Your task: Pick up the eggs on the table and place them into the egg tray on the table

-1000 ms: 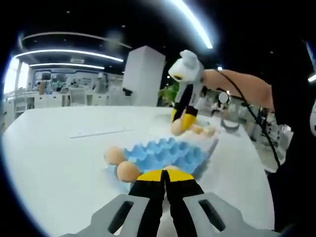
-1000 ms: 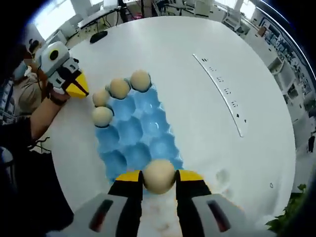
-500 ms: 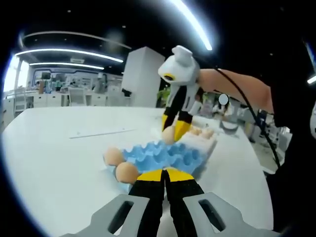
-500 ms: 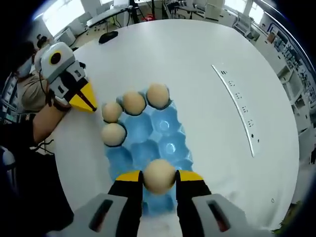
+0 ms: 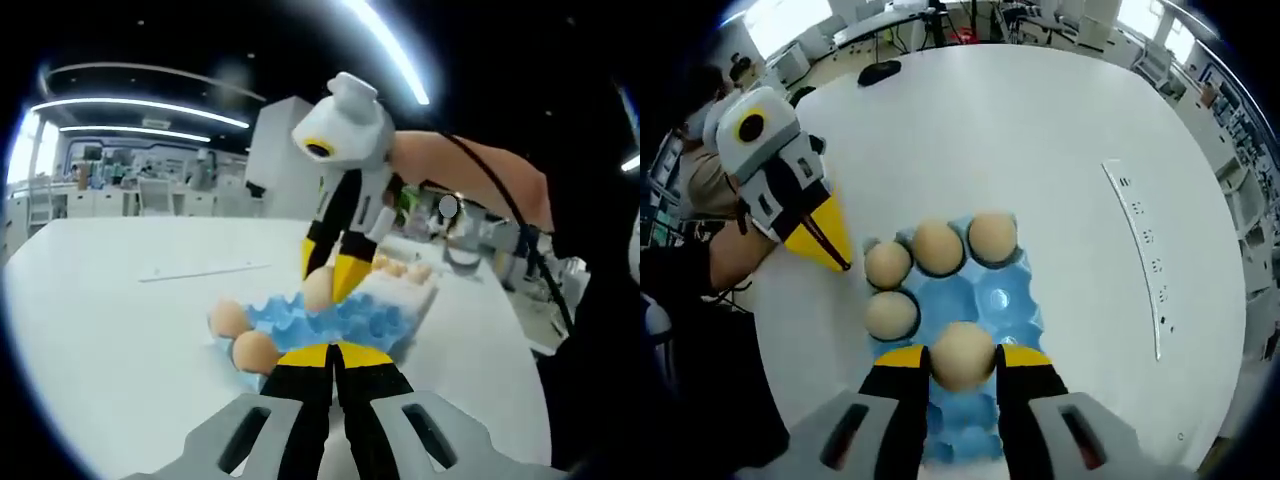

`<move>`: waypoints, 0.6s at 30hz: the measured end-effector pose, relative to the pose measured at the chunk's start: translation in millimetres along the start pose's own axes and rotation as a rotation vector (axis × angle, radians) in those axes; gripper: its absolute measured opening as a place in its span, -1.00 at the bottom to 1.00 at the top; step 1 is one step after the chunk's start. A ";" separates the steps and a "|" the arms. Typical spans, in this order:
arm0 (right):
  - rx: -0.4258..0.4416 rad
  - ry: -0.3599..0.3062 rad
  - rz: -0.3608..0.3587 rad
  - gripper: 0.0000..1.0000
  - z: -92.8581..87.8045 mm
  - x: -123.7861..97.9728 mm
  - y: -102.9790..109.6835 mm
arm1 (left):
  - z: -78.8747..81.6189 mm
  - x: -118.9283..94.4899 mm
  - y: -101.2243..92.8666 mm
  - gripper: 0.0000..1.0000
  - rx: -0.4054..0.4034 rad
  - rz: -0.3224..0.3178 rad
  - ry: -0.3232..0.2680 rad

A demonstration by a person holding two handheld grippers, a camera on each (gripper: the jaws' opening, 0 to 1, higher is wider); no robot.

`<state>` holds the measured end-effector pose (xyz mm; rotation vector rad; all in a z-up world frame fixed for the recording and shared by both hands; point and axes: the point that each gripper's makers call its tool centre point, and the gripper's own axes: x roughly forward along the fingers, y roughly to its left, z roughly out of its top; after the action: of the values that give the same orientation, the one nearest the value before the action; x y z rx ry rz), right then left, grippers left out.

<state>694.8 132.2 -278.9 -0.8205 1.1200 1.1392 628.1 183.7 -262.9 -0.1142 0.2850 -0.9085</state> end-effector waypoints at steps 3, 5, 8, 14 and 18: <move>-0.016 0.007 0.008 -0.46 5.0 5.2 7.5 | -1.0 -0.8 -5.6 -0.99 0.000 -0.003 -0.003; -0.025 0.011 0.009 -0.46 4.2 8.8 15.2 | -1.1 -0.9 -6.2 -0.99 -0.002 -0.005 -0.004; -0.033 0.025 0.007 -0.46 11.8 12.9 7.1 | -1.3 -0.8 -7.0 -0.99 -0.003 -0.006 -0.005; -0.041 0.039 0.007 -0.46 12.9 18.5 7.2 | -1.1 0.0 -5.5 -0.99 -0.004 -0.007 -0.004; -0.051 0.065 0.009 -0.46 11.4 30.3 5.7 | -1.0 -0.1 -5.7 -0.99 -0.006 -0.010 -0.007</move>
<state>693.1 152.4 -304.8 -0.8980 1.1534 1.1599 623.4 180.3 -262.6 -0.1239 0.2811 -0.9167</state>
